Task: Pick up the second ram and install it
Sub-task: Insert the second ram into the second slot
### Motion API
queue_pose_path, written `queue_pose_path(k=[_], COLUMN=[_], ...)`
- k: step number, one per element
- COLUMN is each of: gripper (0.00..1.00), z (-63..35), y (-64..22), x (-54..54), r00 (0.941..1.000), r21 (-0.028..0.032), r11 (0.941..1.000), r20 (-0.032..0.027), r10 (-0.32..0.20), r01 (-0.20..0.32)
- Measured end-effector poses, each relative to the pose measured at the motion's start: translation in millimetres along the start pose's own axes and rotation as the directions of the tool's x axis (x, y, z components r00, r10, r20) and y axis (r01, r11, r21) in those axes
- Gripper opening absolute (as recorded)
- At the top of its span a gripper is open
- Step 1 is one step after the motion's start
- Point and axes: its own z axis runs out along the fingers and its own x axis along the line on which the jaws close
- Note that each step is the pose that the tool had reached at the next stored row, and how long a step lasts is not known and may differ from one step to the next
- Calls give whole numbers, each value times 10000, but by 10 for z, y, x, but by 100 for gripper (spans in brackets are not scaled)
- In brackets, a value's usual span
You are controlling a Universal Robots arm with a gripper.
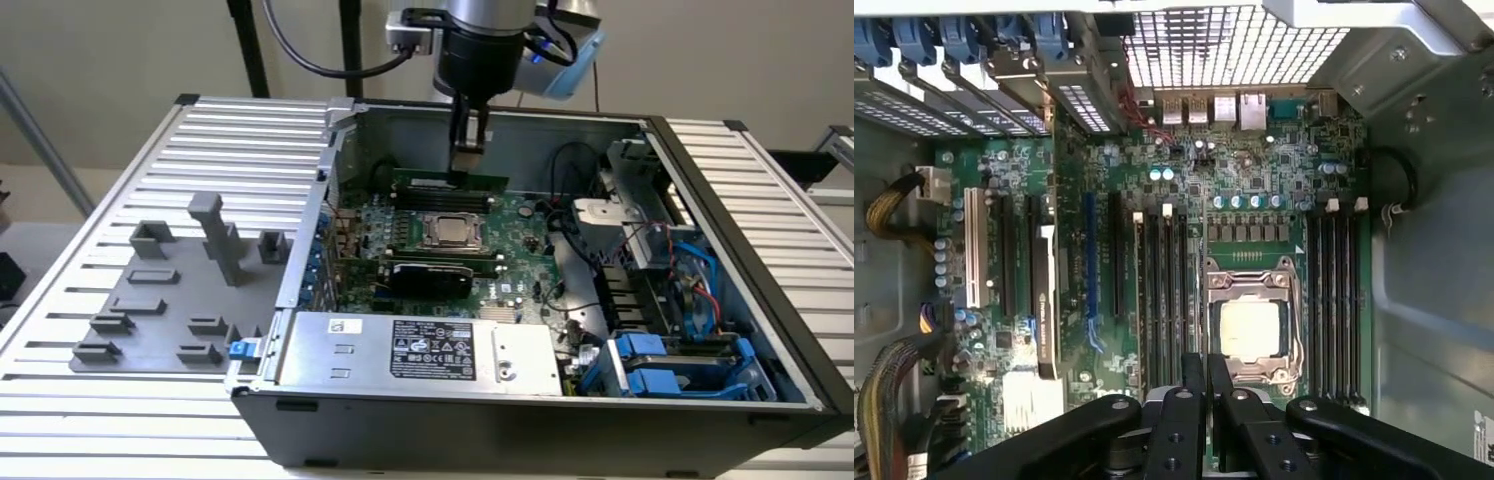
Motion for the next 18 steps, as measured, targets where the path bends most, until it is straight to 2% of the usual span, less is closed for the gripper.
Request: queue_pose_path(k=[18], gripper=[0], z=[326], y=[-42], x=[1], r00=[9997], r21=[-2], r11=[9997], r20=[13], r10=[233], r01=[-233])
